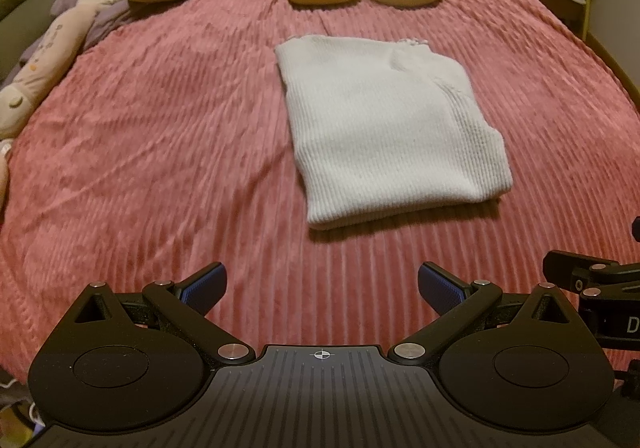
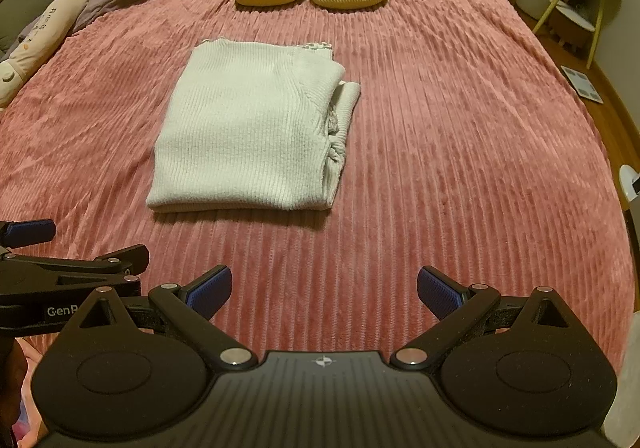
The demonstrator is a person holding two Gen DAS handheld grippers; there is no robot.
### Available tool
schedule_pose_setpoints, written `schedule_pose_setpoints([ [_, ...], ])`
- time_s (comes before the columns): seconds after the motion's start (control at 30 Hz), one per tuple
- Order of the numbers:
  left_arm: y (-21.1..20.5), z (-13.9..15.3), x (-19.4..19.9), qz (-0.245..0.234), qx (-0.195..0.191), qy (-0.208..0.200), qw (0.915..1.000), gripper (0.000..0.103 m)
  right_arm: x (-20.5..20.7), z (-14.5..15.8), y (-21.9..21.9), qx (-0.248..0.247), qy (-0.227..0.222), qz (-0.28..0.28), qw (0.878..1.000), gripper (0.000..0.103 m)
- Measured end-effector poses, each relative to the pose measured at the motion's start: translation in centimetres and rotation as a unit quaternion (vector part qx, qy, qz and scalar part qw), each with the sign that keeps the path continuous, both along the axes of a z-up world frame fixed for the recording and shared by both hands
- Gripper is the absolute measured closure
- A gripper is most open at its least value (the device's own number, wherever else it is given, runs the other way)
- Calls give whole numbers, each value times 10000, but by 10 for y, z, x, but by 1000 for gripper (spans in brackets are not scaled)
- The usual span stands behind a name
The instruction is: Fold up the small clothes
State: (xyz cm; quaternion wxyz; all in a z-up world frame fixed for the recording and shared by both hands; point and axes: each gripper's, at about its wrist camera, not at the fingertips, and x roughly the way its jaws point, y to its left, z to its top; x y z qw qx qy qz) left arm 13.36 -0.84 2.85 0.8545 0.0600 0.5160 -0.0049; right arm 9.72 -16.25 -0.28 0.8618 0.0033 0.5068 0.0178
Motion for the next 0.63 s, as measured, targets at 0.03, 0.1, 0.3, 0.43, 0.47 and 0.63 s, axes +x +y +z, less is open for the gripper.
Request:
schedule_pose_setpoints([
  [0.03, 0, 0, 0, -4, 1, 1, 10000, 0, 0, 0, 0, 2, -1, 0, 10000, 4],
  [0.1, 0, 0, 0, -6, 4, 5, 10000, 0, 0, 0, 0, -5, 1, -3, 10000, 4],
  [0.3, -2, 0, -2, -32, 52, 3, 10000, 0, -2, 1, 0, -20, -15, -17, 10000, 4],
  [0.43, -3, 0, -3, -75, 79, 22, 9999, 0, -2, 0, 1, -45, -20, -14, 10000, 4],
  [0.47, -3, 0, -3, -74, 73, 37, 9999, 0, -2, 0, 0, -42, -21, -14, 10000, 4],
  [0.63, -2, -1, -2, -42, 24, 119, 9999, 0, -2, 0, 0, -66, -36, -25, 10000, 4],
])
